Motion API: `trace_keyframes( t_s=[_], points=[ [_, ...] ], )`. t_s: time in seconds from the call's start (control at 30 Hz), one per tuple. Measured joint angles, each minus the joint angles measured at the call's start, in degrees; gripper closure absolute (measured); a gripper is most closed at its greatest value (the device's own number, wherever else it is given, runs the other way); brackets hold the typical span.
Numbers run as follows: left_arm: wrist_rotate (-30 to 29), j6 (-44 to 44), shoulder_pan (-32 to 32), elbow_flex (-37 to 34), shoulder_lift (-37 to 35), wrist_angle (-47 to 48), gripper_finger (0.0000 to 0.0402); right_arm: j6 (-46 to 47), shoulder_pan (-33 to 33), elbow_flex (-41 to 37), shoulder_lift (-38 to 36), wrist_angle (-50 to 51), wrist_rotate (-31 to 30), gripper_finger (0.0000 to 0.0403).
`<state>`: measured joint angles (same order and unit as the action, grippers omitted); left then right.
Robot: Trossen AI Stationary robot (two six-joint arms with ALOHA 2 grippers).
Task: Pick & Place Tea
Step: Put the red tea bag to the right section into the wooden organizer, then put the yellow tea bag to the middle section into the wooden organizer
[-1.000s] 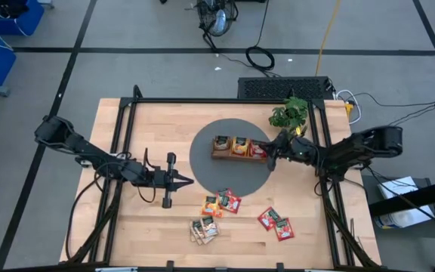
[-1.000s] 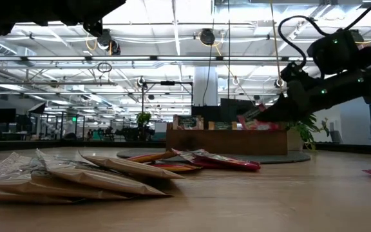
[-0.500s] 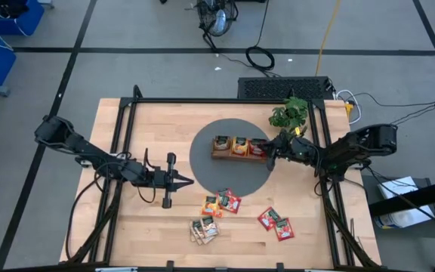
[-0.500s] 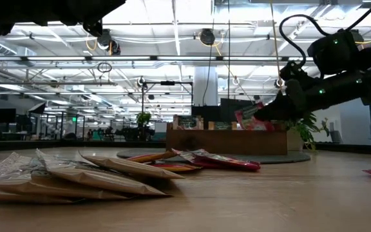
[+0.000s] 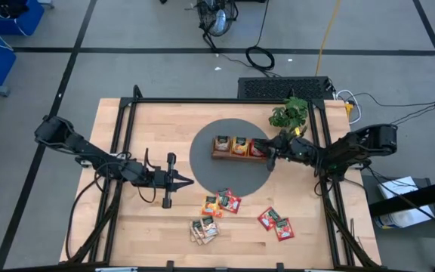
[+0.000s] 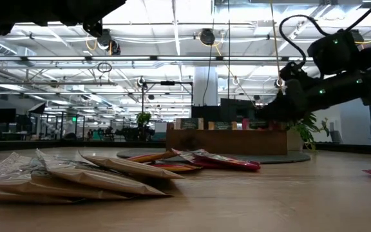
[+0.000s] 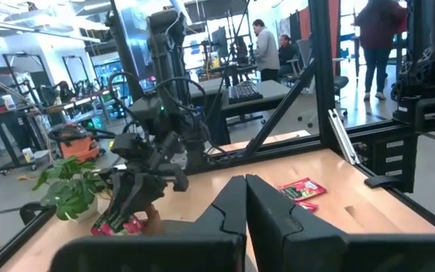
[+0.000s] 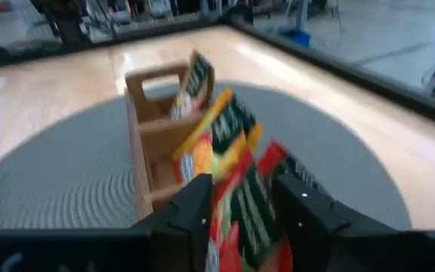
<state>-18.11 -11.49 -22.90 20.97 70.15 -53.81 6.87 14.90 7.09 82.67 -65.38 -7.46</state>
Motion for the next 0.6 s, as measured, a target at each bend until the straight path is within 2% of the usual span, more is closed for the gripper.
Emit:
trace_keyframes(
  t_s=[0.17, 0.33, 0.43, 0.5, 0.6],
  points=[
    [0.02, 0.26, 0.00, 0.02, 0.00, 0.50, 0.0396, -2.16, 0.00, 0.00, -2.02, -1.98, 0.00, 0.0251],
    [0.04, 1.56, 0.00, 0.02, 0.02, 2.13, 0.0370, -7.76, -1.24, 0.00, -6.70, -3.63, 0.35, 0.0239],
    [0.09, 3.84, 0.00, 0.02, 0.02, 5.00, 0.0362, -13.31, -4.01, 0.00, -10.97, -5.87, 4.34, 0.0235],
    [0.84, 6.42, 0.00, 0.02, 0.02, 6.74, 0.0361, -13.34, -6.64, 0.08, -13.78, -6.70, 6.22, 0.0234],
    [3.17, 10.60, 0.00, 0.02, 0.02, 8.68, 0.0360, -10.79, -12.64, 1.93, -16.81, -2.81, 7.68, 0.0235]
  ],
)
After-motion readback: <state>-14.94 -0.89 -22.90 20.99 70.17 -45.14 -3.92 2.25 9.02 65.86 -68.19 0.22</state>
